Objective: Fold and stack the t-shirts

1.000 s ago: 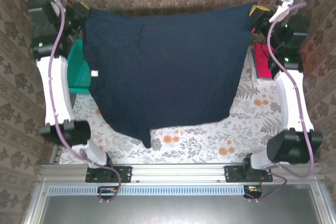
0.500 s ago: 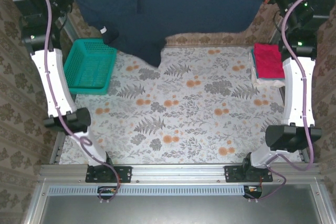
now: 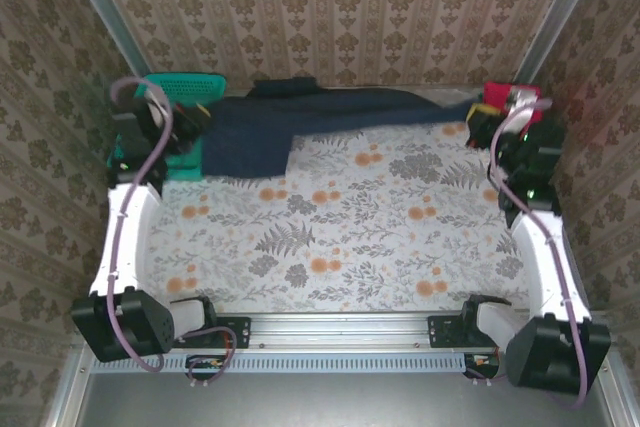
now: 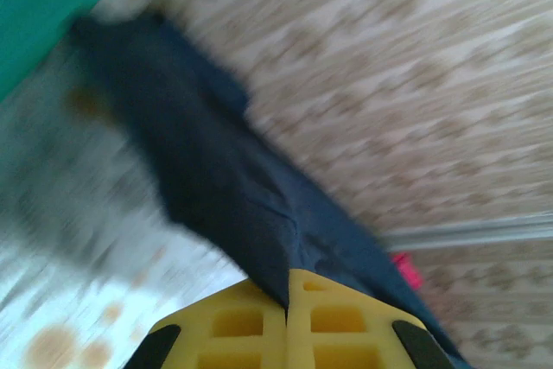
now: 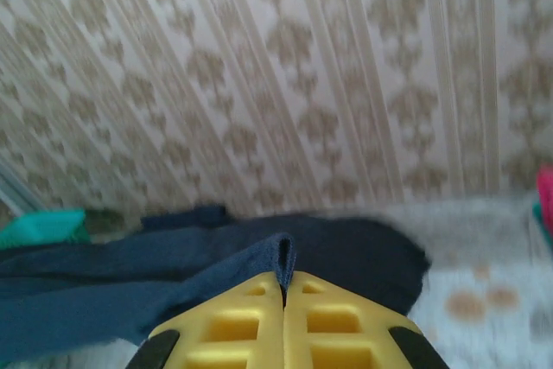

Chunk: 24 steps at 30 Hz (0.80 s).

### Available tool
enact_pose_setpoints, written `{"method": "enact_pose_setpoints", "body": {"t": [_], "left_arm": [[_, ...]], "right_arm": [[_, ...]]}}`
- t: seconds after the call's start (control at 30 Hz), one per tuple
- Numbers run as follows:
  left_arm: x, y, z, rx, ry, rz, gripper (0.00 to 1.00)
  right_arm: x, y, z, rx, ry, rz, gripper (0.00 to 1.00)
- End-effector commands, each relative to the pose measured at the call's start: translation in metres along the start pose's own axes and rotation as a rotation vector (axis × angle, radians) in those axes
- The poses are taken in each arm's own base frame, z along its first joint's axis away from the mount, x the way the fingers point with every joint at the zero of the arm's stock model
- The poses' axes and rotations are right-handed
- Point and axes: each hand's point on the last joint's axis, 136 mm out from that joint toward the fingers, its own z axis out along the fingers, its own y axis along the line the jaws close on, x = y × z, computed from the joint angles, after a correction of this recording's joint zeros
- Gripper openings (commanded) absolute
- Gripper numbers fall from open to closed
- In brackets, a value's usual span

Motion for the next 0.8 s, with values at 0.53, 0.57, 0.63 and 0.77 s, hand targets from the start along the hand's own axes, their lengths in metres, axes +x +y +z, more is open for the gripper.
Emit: {"method": "enact_pose_setpoints", "body": {"t": [0.53,0.57,0.63,0.77], "left_arm": [[0.142,0.209,-0.011,-0.447,0.292,-0.225,0.0],[0.145,0.212,-0.014,-0.457,0.298,-0.237,0.0],[0.15,0.218,-0.02,-0.477,0.304,-0.255,0.0],[0.155,0.228,-0.028,-0.496,0.29,-0.294,0.11]], "right_arm": [[0.239,-0.07,-0.102,0.481,0.402,0.515,0.0],[0.242,-0.072,-0.107,0.503,0.404,0.526,0.0],[0.248,-0.073,-0.116,0.526,0.402,0.541,0.0],[0.261,-0.068,-0.129,0.535,0.409,0.62,0.0]]}}
